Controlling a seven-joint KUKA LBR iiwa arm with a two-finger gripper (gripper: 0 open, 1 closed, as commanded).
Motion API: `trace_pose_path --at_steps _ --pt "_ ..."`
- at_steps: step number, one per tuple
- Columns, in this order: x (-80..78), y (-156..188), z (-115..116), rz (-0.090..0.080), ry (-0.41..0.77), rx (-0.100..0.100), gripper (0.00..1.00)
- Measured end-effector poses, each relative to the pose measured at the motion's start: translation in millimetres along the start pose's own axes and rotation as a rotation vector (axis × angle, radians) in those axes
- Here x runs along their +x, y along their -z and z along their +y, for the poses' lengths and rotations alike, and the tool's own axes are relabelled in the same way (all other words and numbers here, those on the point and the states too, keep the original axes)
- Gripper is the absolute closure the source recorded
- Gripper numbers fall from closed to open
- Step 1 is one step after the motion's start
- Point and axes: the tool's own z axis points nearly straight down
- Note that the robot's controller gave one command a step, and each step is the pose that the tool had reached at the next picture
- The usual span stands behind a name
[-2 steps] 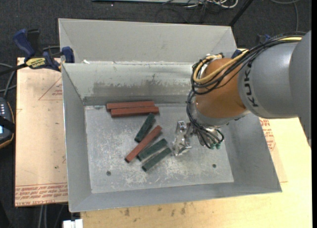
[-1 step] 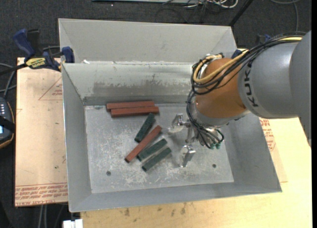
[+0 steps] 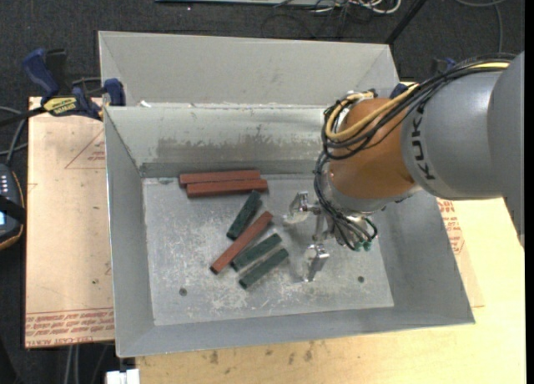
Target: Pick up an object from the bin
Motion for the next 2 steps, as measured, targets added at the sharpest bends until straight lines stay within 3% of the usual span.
trace_pose_path --at_steps 1,2 --pt "-61.9 -10.3 54.1 -0.015 0.213 0.006 1.00" --pt "-59.3 -13.5 56.1 -0.008 0.213 0.001 0.00"
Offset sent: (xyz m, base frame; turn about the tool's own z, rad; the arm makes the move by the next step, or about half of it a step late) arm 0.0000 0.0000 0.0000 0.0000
